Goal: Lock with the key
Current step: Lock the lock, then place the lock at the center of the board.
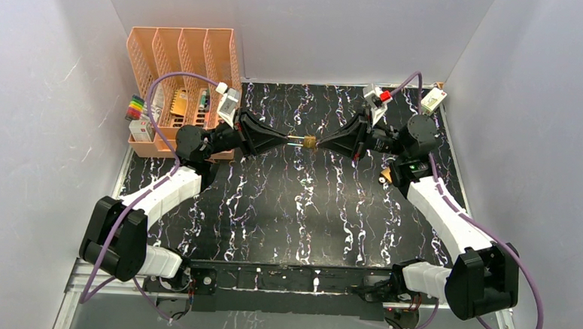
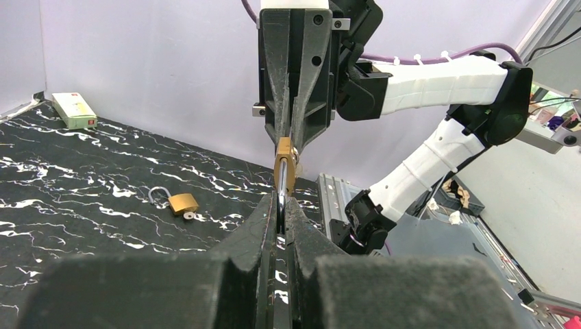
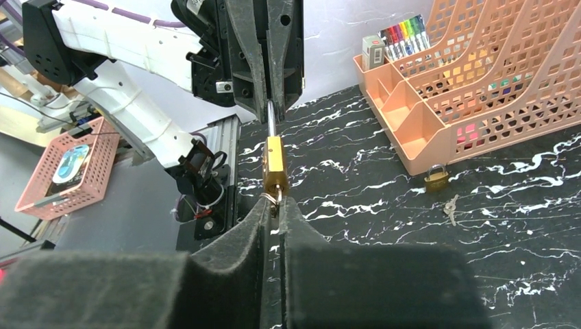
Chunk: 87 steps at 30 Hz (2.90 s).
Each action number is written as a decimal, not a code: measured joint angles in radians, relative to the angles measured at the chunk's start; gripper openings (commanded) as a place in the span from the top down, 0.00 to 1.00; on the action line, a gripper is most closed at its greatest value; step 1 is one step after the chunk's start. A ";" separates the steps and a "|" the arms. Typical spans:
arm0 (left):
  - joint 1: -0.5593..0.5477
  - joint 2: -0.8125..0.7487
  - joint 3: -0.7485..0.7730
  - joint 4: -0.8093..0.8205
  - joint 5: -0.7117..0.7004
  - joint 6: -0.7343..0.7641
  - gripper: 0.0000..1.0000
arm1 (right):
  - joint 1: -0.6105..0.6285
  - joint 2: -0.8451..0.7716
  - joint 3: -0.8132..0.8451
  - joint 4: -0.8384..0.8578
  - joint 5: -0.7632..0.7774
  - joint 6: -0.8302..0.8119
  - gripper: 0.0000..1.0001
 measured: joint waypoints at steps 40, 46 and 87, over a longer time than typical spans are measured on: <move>0.134 -0.129 0.077 -0.640 -0.137 0.344 1.00 | -0.085 -0.116 -0.096 -0.187 0.125 -0.119 1.00; 0.075 -0.116 0.325 -1.123 -0.467 0.544 1.00 | -0.048 -0.087 -0.011 -0.394 0.343 -0.236 1.00; -0.225 0.831 1.239 -2.168 -1.271 0.385 1.00 | 0.115 0.367 0.080 -0.365 0.740 -0.276 1.00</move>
